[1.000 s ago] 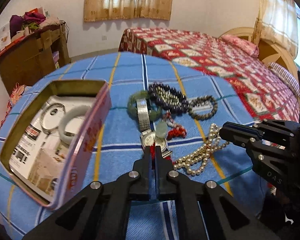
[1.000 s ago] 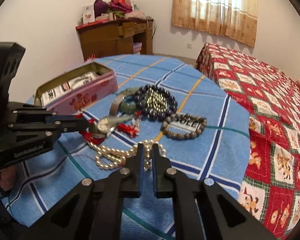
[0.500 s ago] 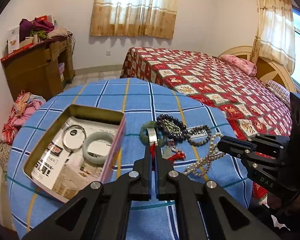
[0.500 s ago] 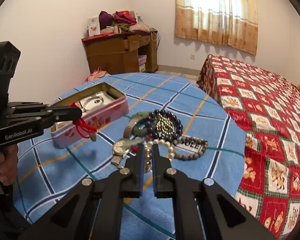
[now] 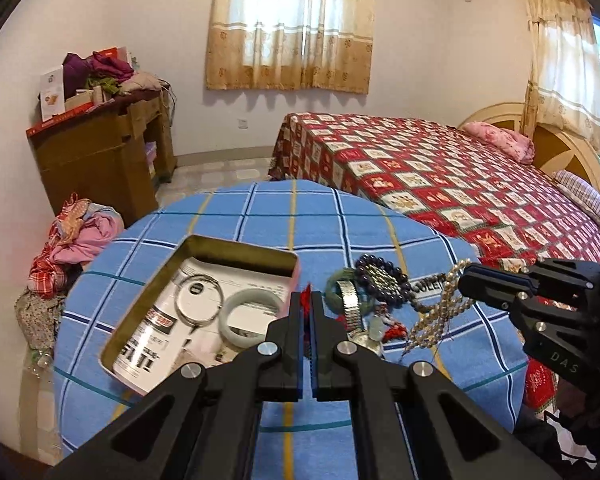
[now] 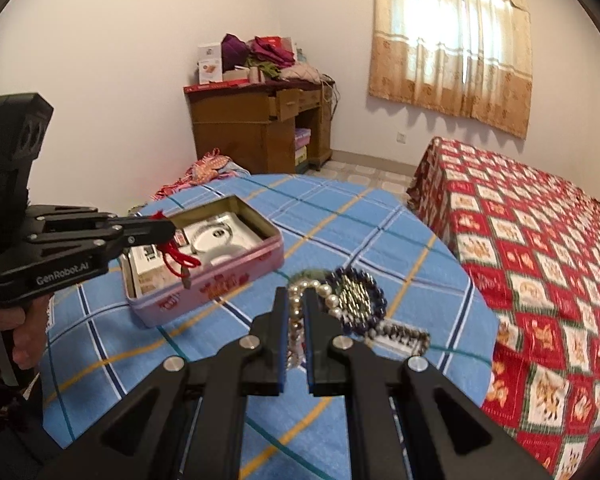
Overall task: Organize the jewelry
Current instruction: 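Carry the red tassel with the left tool while the right tool carries the pearls into the tin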
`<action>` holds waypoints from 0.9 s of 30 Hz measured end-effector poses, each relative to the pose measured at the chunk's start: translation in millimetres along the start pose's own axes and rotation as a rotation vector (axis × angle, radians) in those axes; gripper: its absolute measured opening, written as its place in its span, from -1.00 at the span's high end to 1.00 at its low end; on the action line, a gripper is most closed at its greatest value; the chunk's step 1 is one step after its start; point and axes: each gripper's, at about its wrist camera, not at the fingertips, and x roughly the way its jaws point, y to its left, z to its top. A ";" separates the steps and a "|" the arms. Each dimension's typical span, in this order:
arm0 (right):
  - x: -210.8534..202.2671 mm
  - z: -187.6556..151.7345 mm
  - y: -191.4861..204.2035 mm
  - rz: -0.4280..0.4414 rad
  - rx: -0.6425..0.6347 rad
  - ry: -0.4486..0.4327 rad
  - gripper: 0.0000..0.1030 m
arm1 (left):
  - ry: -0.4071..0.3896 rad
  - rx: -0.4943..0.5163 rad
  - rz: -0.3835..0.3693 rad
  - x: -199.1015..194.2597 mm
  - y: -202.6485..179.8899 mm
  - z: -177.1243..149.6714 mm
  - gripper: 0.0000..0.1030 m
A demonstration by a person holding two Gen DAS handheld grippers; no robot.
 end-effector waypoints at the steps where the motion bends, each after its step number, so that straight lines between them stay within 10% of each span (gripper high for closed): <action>1: -0.1 4.3 2.9 0.004 -0.009 -0.007 0.84 | -0.003 0.001 0.005 -0.2 1.2 1.0 0.99; 27: 51.6 76.2 67.2 0.129 -0.138 -0.068 0.84 | -0.007 -0.058 0.145 11.4 74.1 16.8 0.99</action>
